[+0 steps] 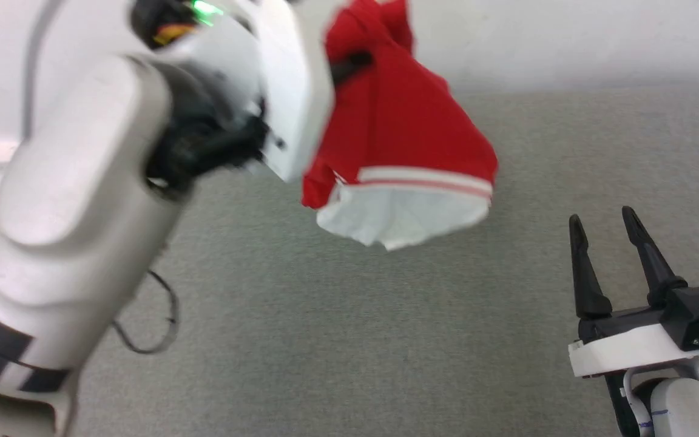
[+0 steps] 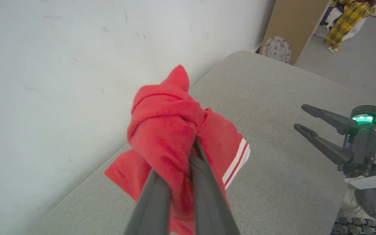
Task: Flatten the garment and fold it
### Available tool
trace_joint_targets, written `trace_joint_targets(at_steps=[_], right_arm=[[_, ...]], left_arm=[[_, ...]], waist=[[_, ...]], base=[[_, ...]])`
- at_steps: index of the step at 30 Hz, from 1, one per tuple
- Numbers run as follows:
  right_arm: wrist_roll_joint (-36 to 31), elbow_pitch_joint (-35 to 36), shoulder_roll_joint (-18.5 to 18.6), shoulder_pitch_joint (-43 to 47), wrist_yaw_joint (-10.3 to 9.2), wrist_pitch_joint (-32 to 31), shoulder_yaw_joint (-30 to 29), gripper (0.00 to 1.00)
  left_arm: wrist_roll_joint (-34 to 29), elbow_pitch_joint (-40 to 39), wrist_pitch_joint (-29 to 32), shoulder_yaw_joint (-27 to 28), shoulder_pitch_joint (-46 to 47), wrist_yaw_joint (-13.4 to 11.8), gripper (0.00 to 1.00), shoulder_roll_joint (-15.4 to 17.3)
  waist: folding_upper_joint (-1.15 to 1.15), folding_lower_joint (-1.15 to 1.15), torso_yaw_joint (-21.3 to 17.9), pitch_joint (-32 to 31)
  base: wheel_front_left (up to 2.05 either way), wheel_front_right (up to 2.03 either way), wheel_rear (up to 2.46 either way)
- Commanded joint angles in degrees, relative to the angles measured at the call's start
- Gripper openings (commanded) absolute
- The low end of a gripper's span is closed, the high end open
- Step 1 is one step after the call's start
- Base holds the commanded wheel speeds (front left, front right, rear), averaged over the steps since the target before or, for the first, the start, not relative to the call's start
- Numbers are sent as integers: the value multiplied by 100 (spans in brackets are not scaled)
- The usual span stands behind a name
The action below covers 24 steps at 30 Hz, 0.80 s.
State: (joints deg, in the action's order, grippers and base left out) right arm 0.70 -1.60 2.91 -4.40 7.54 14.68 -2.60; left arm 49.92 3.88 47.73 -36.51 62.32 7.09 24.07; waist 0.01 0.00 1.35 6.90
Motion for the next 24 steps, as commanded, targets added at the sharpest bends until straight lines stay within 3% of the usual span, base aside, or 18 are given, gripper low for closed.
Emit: trace_joint_targets(at_steps=[1,11,17,24], right_arm=[[56,9,-3,49,-5,28,-19,100],[130,105,-3,101,-5,30,-121,100],[153,194,-3,26,-5,31,-150,100],[145,200,-3,-37,-5,31,-160,100]], left_arm=[[-14,-56,-121,-151,-128,37,0,-87],[-248,386,-1252,-1012,-1000,39,0,-672],[-542,1426,-1903,-1449,-1626,29,0,-966],[-514,2644,-1939,-1904,-1968,35,0,-1150]], waist=[[-1,0,-229,-61],[-1,0,-524,86],[-1,0,-611,310],[-1,0,-610,512]], base=[[0,0,0],[0,0,0],[0,0,0],[0,0,0]])
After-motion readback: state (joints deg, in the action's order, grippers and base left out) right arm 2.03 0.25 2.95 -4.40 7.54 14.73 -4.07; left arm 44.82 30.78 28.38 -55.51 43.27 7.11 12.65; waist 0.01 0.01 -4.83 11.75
